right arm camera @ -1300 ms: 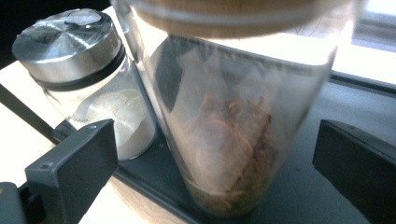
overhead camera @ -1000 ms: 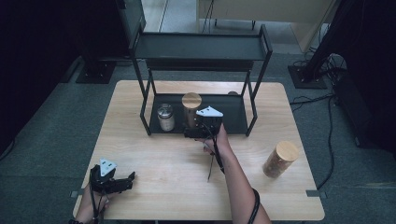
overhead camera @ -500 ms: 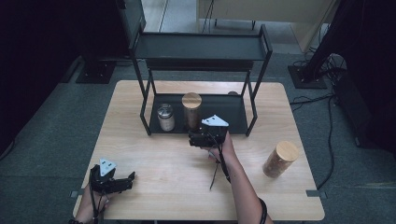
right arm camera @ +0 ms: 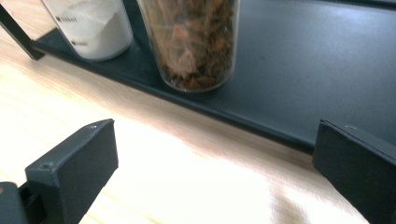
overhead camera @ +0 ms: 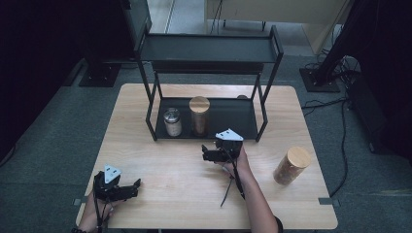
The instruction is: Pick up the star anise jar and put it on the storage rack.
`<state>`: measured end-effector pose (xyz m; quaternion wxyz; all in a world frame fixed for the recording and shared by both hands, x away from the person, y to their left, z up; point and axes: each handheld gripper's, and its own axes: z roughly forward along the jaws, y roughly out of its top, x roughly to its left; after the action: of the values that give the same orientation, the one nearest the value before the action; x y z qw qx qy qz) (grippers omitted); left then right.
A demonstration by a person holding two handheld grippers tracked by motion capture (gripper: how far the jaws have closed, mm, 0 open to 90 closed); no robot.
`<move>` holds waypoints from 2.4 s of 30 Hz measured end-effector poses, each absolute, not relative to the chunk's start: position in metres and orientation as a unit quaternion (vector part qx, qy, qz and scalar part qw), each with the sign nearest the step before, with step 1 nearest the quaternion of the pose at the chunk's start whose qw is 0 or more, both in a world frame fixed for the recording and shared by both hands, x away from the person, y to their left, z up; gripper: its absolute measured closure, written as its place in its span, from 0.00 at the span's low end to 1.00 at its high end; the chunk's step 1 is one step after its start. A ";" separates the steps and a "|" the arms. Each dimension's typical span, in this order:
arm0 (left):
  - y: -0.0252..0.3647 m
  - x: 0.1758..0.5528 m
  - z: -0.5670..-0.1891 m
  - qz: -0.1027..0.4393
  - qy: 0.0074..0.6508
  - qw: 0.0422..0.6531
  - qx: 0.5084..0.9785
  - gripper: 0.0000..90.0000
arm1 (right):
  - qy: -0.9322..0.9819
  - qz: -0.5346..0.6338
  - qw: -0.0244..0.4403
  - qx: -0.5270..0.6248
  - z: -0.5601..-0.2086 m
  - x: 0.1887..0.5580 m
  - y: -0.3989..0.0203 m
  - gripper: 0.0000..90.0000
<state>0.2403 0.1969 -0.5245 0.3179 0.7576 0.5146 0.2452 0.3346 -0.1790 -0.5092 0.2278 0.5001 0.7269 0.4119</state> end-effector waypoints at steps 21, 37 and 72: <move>0.195 0.240 -0.525 0.247 0.513 0.315 0.759 0.01 | 0.732 0.398 0.233 0.502 -0.523 0.306 -0.188 0.00; 0.195 0.240 -0.525 0.247 0.513 0.315 0.759 0.01 | 0.732 0.395 0.251 0.494 -0.524 0.287 -0.189 0.01; 0.195 0.240 -0.525 0.249 0.512 0.313 0.760 0.01 | 0.744 0.375 0.253 0.492 -0.527 0.253 -0.209 0.01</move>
<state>0.2402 0.1949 -0.5249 0.3131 0.7600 0.5121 0.2491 0.2534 -0.2092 -0.5274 0.2529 0.4923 0.7436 0.3752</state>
